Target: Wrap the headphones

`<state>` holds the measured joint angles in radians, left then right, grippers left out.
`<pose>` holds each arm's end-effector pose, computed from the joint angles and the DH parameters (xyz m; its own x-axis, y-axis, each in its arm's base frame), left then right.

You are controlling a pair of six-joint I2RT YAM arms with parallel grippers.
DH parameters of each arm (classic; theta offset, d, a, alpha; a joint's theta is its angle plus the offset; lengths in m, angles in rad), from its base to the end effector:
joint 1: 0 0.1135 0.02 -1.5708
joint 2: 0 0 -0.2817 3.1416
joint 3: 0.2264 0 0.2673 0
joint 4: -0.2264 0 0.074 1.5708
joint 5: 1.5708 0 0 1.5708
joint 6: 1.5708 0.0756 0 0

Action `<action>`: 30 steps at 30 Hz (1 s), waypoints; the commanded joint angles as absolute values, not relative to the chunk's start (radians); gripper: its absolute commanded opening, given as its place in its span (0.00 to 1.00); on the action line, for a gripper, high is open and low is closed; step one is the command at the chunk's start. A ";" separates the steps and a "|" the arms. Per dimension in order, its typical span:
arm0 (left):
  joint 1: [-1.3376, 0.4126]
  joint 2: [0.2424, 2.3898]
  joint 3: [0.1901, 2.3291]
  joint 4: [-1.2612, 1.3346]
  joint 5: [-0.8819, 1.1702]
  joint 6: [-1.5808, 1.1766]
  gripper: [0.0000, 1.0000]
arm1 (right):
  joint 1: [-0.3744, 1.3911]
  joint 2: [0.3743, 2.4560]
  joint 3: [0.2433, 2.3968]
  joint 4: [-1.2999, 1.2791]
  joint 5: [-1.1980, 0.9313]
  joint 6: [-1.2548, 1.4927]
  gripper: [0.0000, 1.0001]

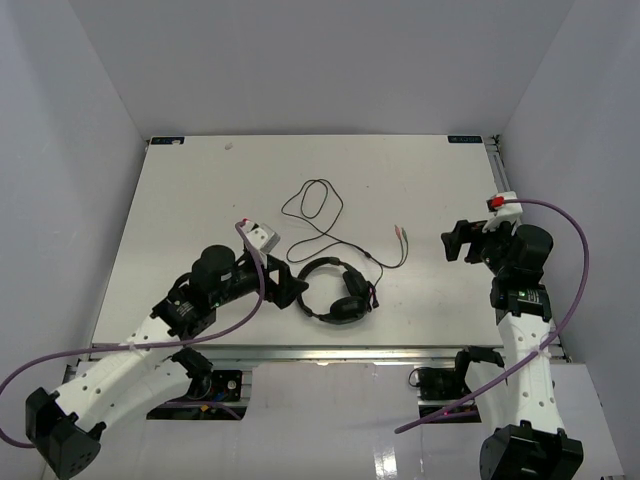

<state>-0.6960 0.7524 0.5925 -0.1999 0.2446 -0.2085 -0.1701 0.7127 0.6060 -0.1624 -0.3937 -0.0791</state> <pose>0.1563 -0.1544 0.2719 -0.4291 0.0968 -0.8981 0.7229 0.6330 -0.2771 0.2128 -0.0071 0.2914 -0.2448 -0.0320 -0.9691 -0.2282 0.9733 0.0255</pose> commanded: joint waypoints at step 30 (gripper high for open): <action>-0.687 1.627 0.954 -0.298 0.065 -0.003 0.69 | -0.176 0.775 0.505 -0.246 -1.010 -0.614 0.90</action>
<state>-0.6893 1.5836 0.8872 -0.2626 0.0815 -0.0310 -0.1730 0.7807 0.4942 -0.2661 -0.9947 -0.6025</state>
